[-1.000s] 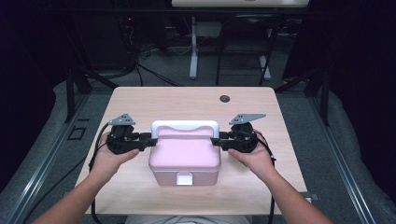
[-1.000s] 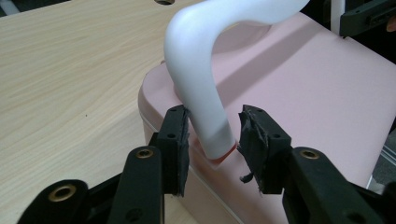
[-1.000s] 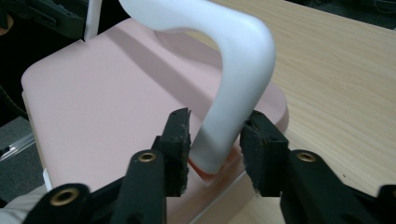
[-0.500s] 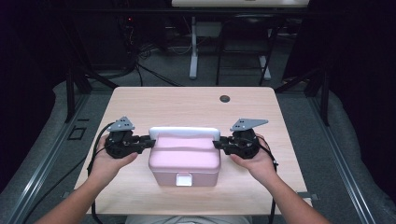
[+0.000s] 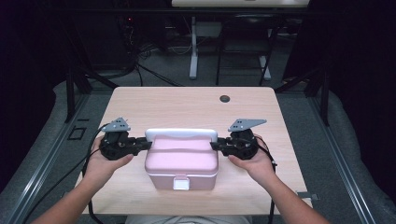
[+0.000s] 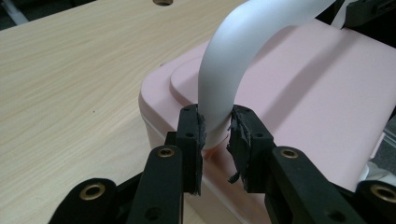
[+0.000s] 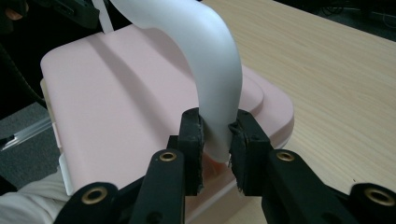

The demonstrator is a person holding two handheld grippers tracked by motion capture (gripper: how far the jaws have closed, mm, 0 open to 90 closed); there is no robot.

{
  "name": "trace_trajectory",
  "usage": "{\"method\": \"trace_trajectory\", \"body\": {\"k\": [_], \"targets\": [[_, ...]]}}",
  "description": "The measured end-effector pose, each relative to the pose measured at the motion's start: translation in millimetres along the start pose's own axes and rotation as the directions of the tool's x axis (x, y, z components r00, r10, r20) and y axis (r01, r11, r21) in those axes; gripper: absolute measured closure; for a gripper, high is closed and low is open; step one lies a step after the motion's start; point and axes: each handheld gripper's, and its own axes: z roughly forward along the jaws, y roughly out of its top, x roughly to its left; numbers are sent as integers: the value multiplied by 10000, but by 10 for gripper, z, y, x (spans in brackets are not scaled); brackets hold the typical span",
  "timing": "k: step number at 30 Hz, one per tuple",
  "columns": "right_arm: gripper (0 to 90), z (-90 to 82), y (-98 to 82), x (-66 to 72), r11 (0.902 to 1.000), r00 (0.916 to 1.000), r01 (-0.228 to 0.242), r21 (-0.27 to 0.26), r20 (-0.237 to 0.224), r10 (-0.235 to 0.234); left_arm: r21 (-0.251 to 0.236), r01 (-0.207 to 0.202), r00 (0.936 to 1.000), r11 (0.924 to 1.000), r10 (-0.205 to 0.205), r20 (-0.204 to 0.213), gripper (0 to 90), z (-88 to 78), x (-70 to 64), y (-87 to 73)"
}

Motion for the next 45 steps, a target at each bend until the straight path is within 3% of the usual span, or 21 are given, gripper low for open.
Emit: {"method": "trace_trajectory", "body": {"k": [7,9,13,18,23,29,37,45], "targets": [[750,-54,196,-53,9989,9992,-382,-260,-152,378,-221,232,9997,9995,-233,-32,737,-79,61,177],[751,-53,237,-114,9965,9964,-766,-324,-398,753,-272,271,9996,9993,-270,11,734,-79,82,196],[751,-52,224,-123,9957,9952,-875,-308,-472,860,-394,247,9997,9989,-244,90,731,-110,96,170],[751,-54,228,-111,9962,9956,-844,-199,-415,835,-536,154,9999,9984,-157,-52,732,-296,83,97],[750,-56,256,-120,9958,9951,-906,-133,-412,900,-243,19,9999,9997,-21,-104,783,-391,58,-34],[750,-55,278,-139,9944,9935,-1051,-144,-447,1044,150,34,10000,9999,-35,85,895,-311,23,-202],[750,-56,292,-156,9939,9930,-1091,-160,-481,1082,719,-241,9980,9971,198,598,900,-116,-99,-237],[748,-55,292,-165,9930,9921,-1168,-199,-486,1157,987,-570,9935,9935,467,1040,900,10,-222,-201]]}}
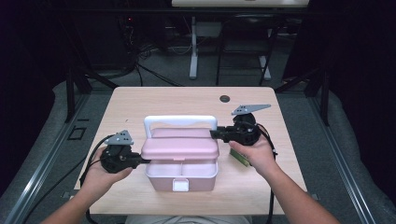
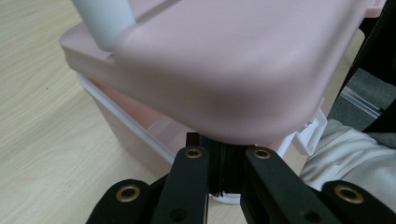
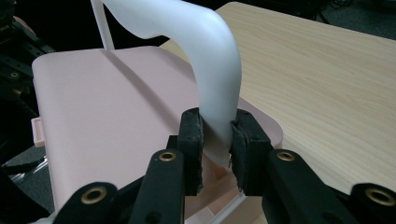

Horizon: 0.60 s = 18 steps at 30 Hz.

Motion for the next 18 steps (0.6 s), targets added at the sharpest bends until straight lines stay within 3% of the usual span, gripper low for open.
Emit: {"method": "trace_trajectory", "body": {"k": [10,18], "targets": [[739,-4,-11,-15,10000,10000,-13,-18,-32,13,75,-17,10000,10000,17,47,900,10,-16,24],[749,-178,-40,-67,9990,9989,-178,-421,414,196,59,-14,10000,10000,14,-10,900,-10,-5,65]]}}
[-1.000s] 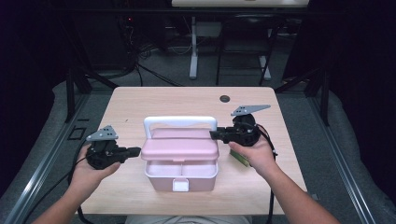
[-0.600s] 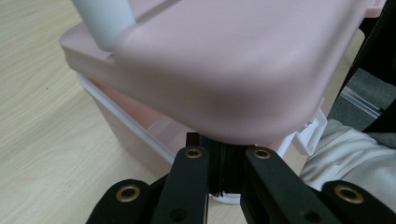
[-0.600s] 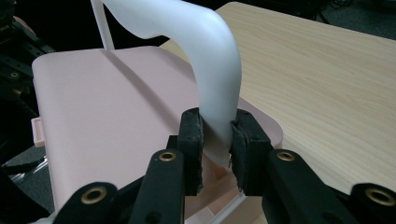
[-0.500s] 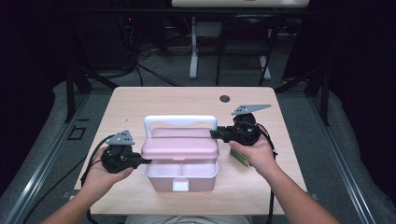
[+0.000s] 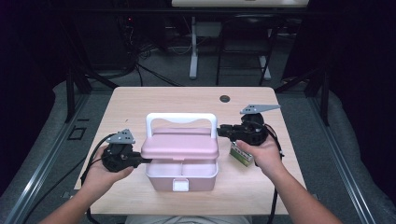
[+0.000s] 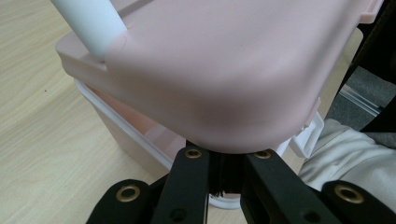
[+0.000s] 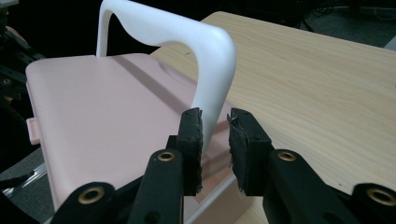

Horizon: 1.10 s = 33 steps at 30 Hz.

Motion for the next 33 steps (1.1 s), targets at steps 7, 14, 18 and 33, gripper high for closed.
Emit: {"method": "trace_trajectory", "body": {"k": [7,14,18,33], "targets": [[793,-164,-101,78,9988,9987,400,283,307,-409,-147,-1,9998,9999,-2,-220,900,-60,33,151],[799,-159,-205,201,9925,9955,868,861,308,-898,-194,32,9990,9998,-41,-437,900,-109,91,309],[843,-119,-245,274,9875,9932,1125,1104,179,-1152,-209,-45,9979,9998,32,-642,900,-125,127,405],[870,176,-392,454,9544,9797,1973,2240,-101,-2002,-78,-54,9920,10000,44,-1262,900,-102,311,704]]}}
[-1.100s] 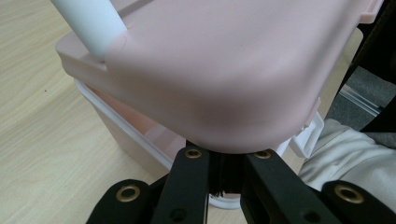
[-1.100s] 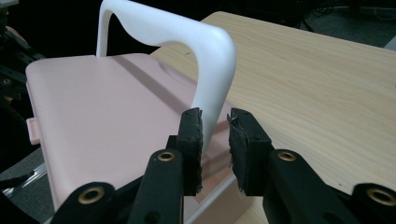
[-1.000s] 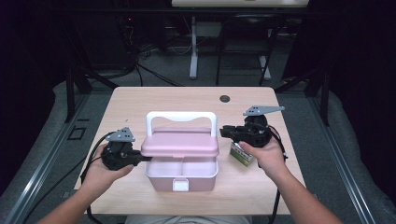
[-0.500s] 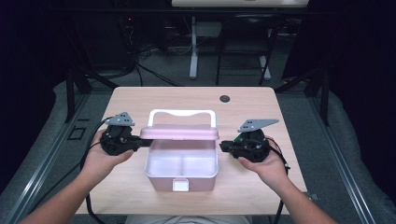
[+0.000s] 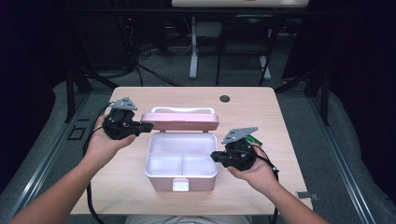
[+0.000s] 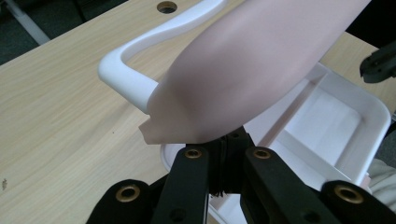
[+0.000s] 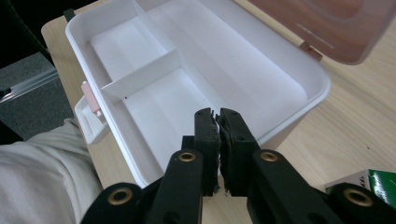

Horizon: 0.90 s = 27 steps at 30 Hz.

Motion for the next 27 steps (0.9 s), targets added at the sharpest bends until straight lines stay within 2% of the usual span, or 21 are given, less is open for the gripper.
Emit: {"method": "trace_trajectory", "body": {"k": [5,17,27], "targets": [[900,96,4,34,9992,9989,282,282,-370,-272,50,85,9999,10000,-84,-118,900,30,60,51],[900,253,5,123,9921,9949,850,918,-630,-794,261,206,9988,9994,-195,-441,900,95,154,124],[900,331,-21,157,9859,9925,1034,1317,-784,-936,464,312,9978,9984,-284,-603,900,160,215,128]]}}
